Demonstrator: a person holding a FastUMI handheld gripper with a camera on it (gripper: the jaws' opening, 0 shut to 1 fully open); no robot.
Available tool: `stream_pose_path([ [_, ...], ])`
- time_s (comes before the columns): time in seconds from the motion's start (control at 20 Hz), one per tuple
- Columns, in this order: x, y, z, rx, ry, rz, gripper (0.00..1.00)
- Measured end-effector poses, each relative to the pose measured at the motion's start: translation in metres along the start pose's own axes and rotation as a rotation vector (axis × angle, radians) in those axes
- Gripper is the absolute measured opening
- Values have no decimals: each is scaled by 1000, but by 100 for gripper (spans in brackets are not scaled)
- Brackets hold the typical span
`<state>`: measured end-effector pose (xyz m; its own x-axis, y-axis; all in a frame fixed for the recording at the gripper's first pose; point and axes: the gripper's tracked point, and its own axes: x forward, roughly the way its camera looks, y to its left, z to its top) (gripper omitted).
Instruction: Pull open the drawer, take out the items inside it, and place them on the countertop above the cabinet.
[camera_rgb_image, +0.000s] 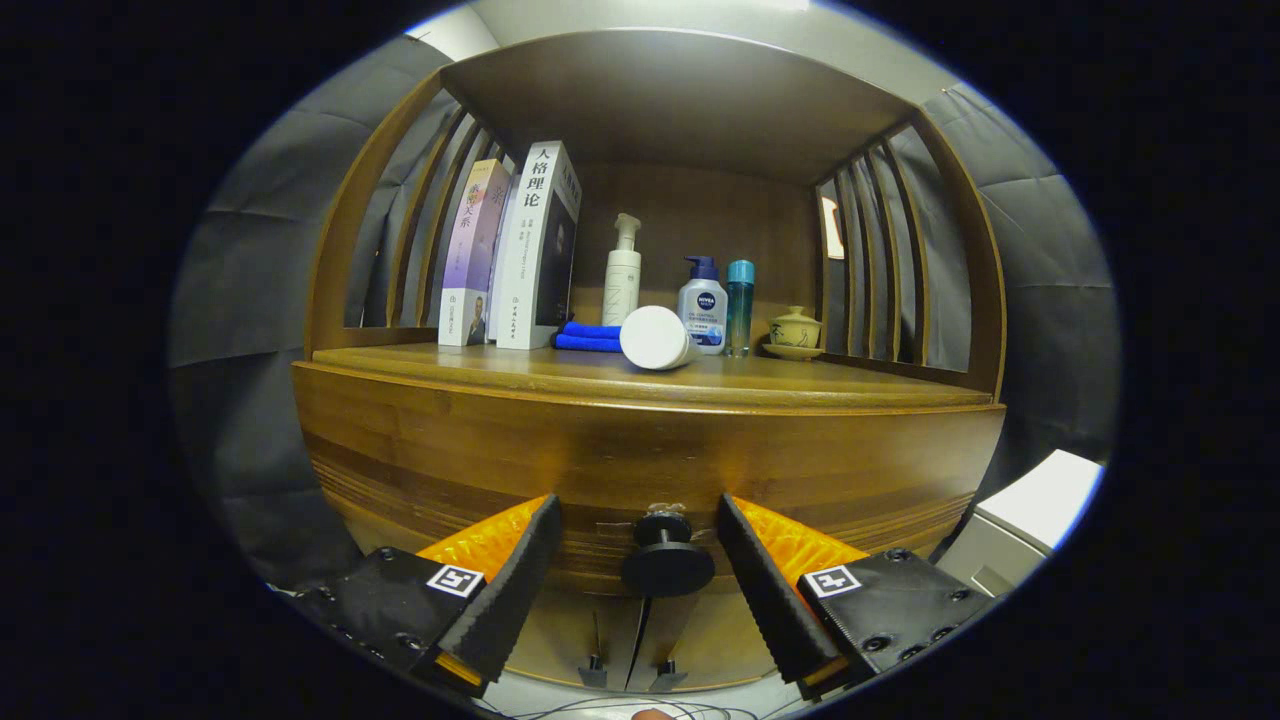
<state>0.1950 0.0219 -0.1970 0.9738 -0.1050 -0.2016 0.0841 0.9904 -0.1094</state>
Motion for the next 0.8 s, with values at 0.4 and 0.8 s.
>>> stream_pose_path([
  [0.4, -16, -3, 20, -44, -82, 0, 98],
  [0.8, -108, -18, 70, 44, -141, 62, 98],
])
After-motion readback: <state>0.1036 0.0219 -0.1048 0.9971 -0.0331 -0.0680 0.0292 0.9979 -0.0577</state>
